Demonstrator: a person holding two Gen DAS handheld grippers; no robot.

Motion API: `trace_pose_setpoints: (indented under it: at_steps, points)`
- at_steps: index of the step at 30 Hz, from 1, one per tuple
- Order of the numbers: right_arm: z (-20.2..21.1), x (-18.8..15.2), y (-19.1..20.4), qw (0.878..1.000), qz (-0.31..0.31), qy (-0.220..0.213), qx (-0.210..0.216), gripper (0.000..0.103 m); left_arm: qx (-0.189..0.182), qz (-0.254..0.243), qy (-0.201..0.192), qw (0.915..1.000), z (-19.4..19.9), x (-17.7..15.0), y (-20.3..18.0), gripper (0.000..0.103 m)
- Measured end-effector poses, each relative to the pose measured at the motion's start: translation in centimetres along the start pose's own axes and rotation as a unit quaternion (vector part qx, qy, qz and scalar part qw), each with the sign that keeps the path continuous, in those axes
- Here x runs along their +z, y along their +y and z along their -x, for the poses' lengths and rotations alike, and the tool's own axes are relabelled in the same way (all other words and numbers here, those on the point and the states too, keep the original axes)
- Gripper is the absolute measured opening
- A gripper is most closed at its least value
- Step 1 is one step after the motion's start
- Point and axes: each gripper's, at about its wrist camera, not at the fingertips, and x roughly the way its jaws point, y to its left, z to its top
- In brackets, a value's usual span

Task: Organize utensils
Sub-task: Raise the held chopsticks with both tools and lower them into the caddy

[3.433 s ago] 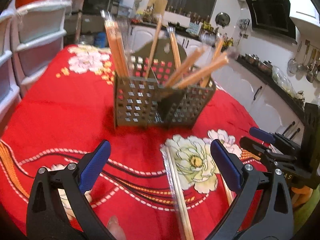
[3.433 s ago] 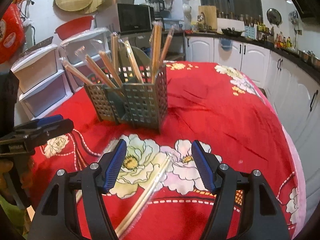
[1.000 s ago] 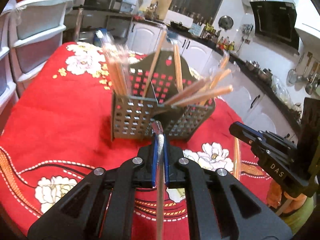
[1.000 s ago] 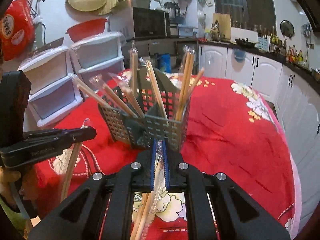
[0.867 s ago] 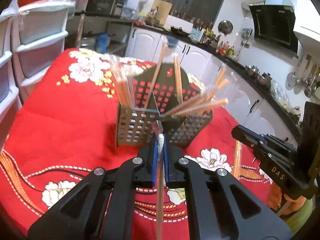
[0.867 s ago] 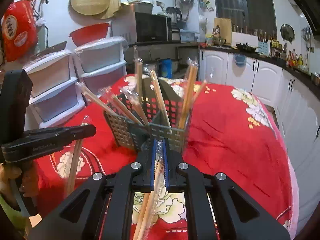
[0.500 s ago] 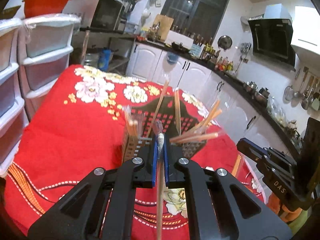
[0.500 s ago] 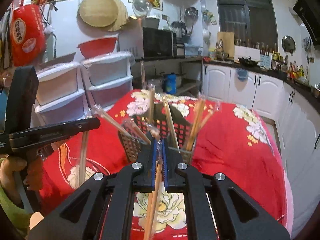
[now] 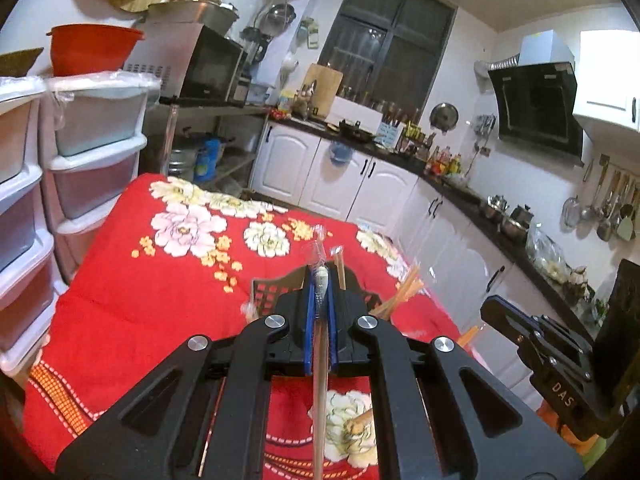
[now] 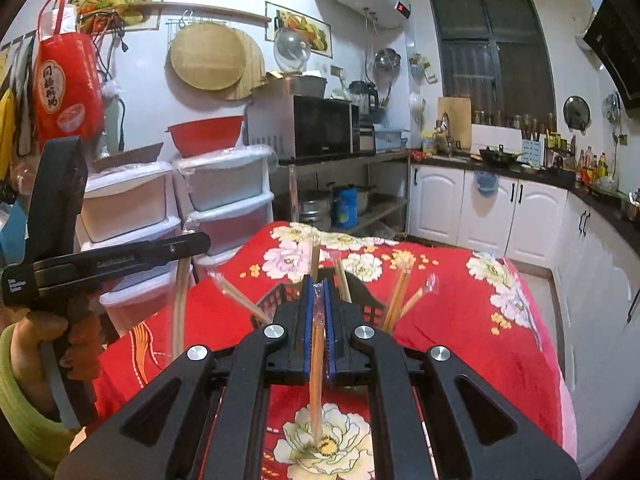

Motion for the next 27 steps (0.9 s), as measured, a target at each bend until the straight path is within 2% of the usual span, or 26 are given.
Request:
trace_pose_setpoints:
  at_steps: [14, 27]
  points:
    - [1.2, 4.6, -0.2, 0.999, 0.003, -0.052, 0.005, 0.005, 0.025, -0.004, -0.055, 0.9982, -0.6, 5.3, -1.4, 0.001]
    - [1.1, 8.3, -1.7, 0.997, 0.009, -0.083, -0.006, 0.005, 0.059, -0.004, -0.118, 0.9912, -2.0, 9.4, -2.3, 0.001]
